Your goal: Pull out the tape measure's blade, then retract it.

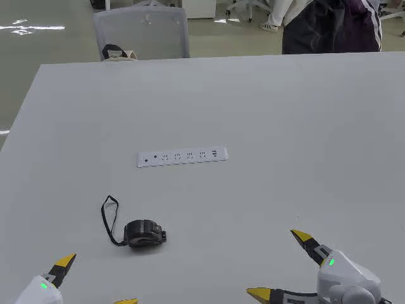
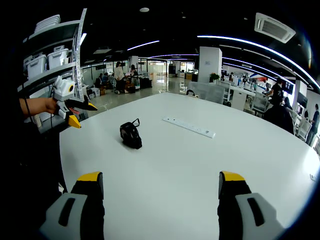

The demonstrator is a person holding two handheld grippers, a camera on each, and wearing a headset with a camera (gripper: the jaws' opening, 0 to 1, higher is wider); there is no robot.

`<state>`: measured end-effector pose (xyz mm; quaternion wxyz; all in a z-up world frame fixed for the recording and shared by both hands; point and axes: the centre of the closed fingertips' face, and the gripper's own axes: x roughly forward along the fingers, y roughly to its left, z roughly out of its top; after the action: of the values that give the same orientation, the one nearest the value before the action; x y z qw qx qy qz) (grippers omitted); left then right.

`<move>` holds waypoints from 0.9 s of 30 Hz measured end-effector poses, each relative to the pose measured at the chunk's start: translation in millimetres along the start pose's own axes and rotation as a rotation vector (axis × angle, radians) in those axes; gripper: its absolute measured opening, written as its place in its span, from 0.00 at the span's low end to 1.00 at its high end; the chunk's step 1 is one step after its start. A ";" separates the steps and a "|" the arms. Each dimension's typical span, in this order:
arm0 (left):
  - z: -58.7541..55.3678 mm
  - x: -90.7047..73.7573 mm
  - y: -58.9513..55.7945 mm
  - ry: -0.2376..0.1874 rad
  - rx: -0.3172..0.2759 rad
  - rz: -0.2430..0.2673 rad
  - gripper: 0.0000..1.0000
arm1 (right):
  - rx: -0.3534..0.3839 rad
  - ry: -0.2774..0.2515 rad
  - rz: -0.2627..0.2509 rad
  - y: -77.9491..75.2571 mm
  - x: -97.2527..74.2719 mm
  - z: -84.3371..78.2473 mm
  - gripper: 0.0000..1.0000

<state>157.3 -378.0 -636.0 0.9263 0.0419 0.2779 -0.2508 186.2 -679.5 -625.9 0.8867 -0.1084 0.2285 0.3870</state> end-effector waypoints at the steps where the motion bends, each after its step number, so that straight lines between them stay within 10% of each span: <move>1: -0.2 0.2 0.5 0.000 -0.004 0.003 0.99 | 0.000 -0.001 0.000 0.1 0.0 0.0 0.98; 27: 2.9 12.8 7.5 -0.018 -0.036 0.053 0.99 | -0.006 0.009 0.018 -4.7 3.9 -1.4 0.97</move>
<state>171.6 -377.7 -640.8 0.9357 0.0300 0.2727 -0.2217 191.5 -680.7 -629.0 0.8819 -0.1107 0.2324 0.3950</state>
